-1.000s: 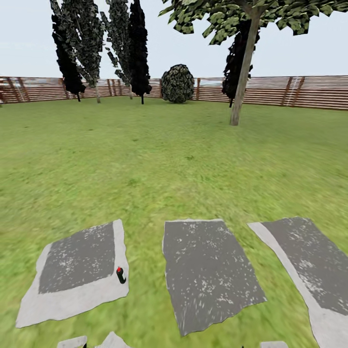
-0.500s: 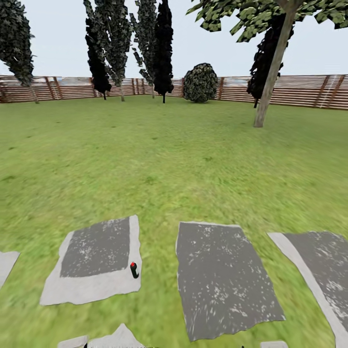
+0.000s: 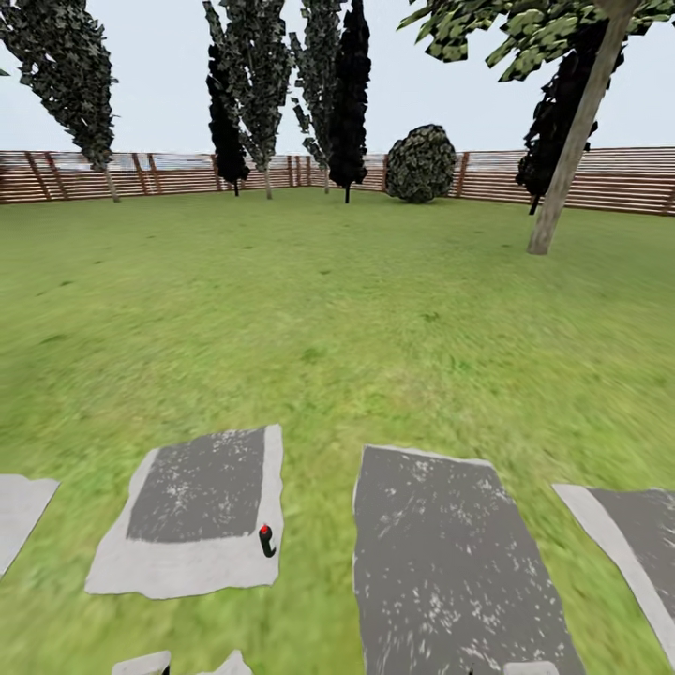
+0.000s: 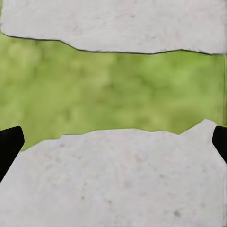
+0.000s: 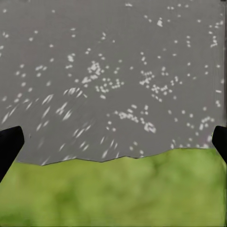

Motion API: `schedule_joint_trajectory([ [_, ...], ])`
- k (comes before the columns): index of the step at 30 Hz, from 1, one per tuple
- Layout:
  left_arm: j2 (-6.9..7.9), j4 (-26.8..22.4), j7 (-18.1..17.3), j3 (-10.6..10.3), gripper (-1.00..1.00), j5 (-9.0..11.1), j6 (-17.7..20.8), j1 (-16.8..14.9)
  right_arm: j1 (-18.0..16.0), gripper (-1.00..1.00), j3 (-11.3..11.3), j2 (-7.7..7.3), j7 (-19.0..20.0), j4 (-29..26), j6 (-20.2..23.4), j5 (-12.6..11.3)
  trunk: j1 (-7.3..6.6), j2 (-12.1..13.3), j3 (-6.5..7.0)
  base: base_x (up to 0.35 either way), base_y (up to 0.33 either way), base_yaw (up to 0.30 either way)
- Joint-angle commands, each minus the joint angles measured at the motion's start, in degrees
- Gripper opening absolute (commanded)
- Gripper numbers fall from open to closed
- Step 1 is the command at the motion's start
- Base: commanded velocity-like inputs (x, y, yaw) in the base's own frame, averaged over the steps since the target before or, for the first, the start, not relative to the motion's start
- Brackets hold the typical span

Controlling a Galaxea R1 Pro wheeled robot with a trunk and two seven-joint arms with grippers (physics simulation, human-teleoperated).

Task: In the garden, pick up the pesticide atomizer on the floor and spray pesticide onto both trees until each tree trunk is fully covered.

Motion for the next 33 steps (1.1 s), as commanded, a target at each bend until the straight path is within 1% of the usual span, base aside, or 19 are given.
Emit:
schedule_joint_trajectory([
  [1,0.0,0.04,0.15,-0.11,1.0,0.18,-0.2,-0.03,-0.03,1.0,0.03,-0.01,-0.01,0.06,-0.18,0.03,0.02,-0.01,-0.05,0.267,-0.224,0.002],
  [15,0.02,0.04,0.2,-0.11,1.0,0.26,-0.2,-0.03,-0.03,1.0,-0.02,-0.04,-0.03,0.06,-0.18,-0.05,0.02,-0.01,-0.05,0.26,-0.23,0.001],
  [20,0.02,0.04,0.21,-0.11,1.0,0.27,-0.2,-0.03,-0.03,1.0,-0.03,-0.01,-0.09,0.06,-0.18,-0.05,0.02,-0.01,-0.22,0.215,-0.25,0.115],
  [27,0.02,0.04,0.22,-0.11,1.0,0.27,-0.2,-0.03,-0.03,1.0,-0.04,-0.01,-0.09,0.06,-0.2,-0.05,0.02,-0.01,-0.59,0.047,-0.269,0.195],
  [31,0.02,-0.12,0.06,-0.26,1.0,0.19,-0.27,-0.03,-0.03,1.0,-0.04,-0.02,-0.1,0.06,-0.19,-0.05,0.02,-0.01,-0.68,0.006,-0.094,0.079],
  [33,0.31,-0.27,-0.03,-0.48,1.0,0.02,-0.03,-0.1,-0.03,1.0,-0.07,-0.01,-0.12,0.06,-0.19,-0.05,0.02,-0.01,-0.7,0.002,-0.025,0.021],
])
